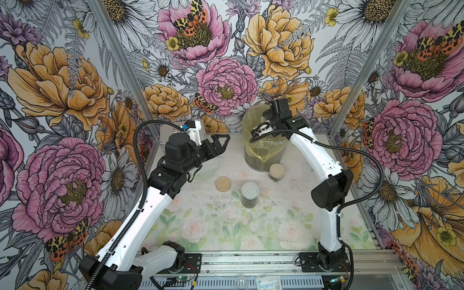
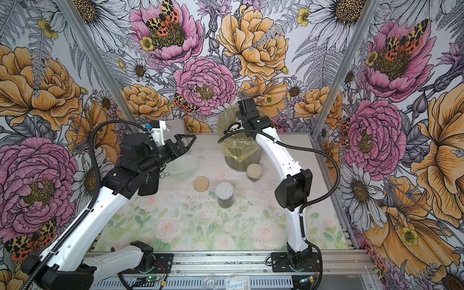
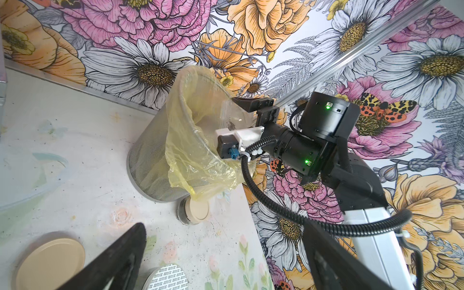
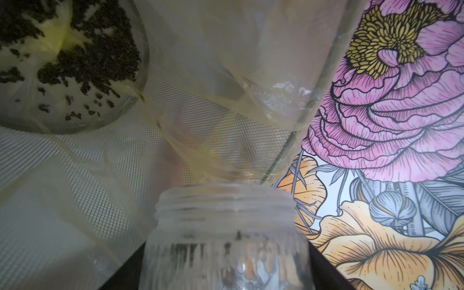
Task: Empty moldy tea leaves from jars
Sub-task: Pour the moldy tea leaves from the jar into the trash bin.
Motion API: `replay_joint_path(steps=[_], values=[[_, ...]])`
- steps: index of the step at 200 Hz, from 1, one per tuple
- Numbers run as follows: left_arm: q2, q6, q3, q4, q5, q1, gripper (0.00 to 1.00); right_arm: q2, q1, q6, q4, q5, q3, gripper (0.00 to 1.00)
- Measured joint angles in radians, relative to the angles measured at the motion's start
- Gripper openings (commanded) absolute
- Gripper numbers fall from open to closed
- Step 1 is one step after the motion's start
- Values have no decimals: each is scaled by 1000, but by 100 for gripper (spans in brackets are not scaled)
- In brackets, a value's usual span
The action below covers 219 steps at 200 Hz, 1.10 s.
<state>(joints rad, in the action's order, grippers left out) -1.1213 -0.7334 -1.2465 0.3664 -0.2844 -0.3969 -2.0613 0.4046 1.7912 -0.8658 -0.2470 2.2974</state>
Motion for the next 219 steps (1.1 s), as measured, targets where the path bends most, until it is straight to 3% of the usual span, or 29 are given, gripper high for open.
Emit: replay_joint_path(steps=[25, 65, 165, 219], values=[[-3, 29, 3, 3, -19, -22, 99, 46, -27, 111, -87, 50, 27, 0], [0, 104, -29, 31, -19, -174, 99, 77, -37, 227, -215, 90, 64, 0], [24, 66, 18, -15, -27, -163, 99, 122, -30, 227, -309, 84, 0, 0], [28, 40, 30, -27, -28, -148, 99, 117, -33, 227, -265, 25, 70, 0]])
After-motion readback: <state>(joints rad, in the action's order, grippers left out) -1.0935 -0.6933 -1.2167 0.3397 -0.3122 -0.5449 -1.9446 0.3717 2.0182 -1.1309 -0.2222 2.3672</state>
